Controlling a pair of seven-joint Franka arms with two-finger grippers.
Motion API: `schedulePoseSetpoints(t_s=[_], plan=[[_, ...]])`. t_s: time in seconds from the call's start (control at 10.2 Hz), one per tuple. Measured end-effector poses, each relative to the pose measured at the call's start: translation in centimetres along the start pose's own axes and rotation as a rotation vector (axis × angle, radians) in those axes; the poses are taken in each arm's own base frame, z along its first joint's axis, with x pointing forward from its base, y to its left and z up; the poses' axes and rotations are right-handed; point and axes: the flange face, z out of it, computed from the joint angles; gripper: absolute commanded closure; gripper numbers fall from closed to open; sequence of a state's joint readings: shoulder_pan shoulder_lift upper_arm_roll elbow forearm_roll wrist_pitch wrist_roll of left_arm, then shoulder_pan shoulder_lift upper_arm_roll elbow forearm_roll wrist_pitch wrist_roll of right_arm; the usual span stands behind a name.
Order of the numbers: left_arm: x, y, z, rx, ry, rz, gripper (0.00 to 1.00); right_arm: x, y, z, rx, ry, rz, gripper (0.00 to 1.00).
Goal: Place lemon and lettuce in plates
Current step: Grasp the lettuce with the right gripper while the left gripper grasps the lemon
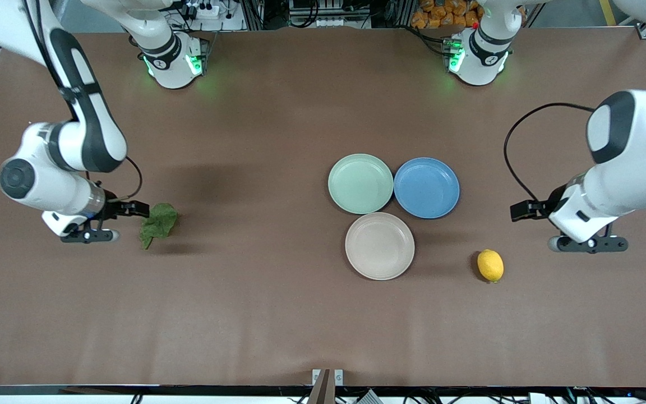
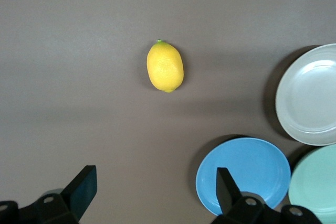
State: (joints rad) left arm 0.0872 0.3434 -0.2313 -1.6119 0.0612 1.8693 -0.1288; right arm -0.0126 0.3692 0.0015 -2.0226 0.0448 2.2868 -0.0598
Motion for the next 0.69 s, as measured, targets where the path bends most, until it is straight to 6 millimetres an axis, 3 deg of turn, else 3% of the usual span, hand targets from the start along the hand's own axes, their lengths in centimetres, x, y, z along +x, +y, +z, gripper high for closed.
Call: schedulePoseSetpoints(t_s=[0.1, 0.39, 0.49, 0.69], plan=[[0.5, -0.1, 1.8, -0.003, -0.003, 0.000, 0.00, 0.1, 0.1, 2.2, -0.001, -0.008, 0.013, 0.10], [2.2, -0.5, 7.2, -0.003, -0.021, -0.007, 0.00, 0.1, -1.4, 6.8, -0.001, -0.020, 0.060, 0.34], [2.8, -0.7, 8.9, -0.007, -0.016, -0.010, 0.00, -0.1, -2.0, 7.5, -0.001, -0.019, 0.059, 0.40], [3.9, -1.2, 12.5, -0.020, -0.005, -0.027, 0.00, -0.4, -2.1, 8.1, -0.002, -0.020, 0.059, 0.65]])
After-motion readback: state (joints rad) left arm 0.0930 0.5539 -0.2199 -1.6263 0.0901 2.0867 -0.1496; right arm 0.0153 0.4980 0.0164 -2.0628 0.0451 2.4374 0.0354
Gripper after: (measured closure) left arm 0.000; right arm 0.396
